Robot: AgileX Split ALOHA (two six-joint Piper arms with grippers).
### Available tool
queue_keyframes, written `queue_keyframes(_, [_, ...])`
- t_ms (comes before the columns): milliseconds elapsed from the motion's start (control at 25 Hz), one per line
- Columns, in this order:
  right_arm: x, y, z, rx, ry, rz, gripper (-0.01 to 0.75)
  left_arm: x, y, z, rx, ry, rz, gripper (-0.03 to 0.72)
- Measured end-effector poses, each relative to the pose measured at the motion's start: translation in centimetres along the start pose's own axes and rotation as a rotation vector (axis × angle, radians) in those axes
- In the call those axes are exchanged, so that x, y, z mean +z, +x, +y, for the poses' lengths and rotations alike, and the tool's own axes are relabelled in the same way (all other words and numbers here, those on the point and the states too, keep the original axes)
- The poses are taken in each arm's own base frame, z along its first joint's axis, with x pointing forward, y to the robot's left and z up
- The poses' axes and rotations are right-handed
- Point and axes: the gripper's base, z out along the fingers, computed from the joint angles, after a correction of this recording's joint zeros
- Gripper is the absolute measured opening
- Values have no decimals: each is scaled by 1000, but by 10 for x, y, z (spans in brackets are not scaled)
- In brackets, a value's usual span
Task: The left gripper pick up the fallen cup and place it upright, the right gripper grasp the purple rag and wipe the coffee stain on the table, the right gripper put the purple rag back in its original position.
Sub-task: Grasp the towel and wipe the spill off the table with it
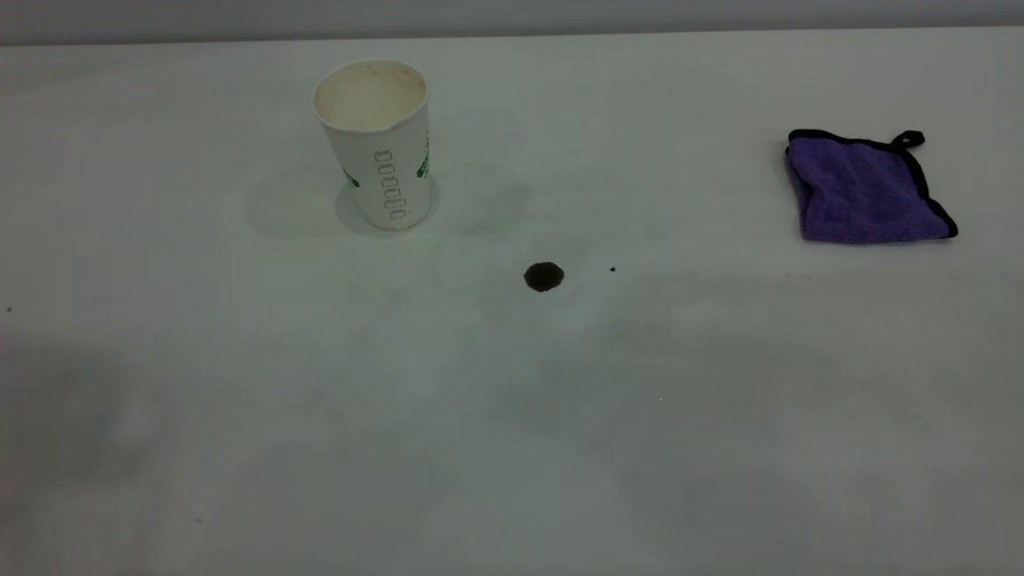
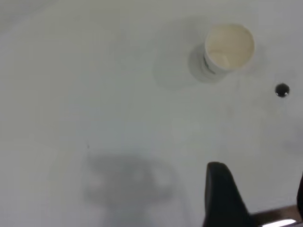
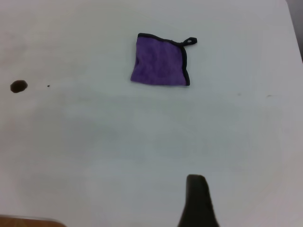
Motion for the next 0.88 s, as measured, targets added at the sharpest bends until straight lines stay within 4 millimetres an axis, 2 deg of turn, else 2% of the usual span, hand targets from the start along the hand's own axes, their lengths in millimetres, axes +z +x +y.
queue_keyframes(120, [0,0,0,0,0,0,588,-2,39,-1,-23,12,21,443])
queue_keyframes(440, [0,0,0,0,0,0,588,22,147,-4,-34,29,115,443])
queue_keyframes(720, [0,0,0,0,0,0,588,34,207,1,-16,-26,71,443])
queue_keyframes(880, [0,0,0,0,0,0,588,29,233,1,-14,-34,-61,443])
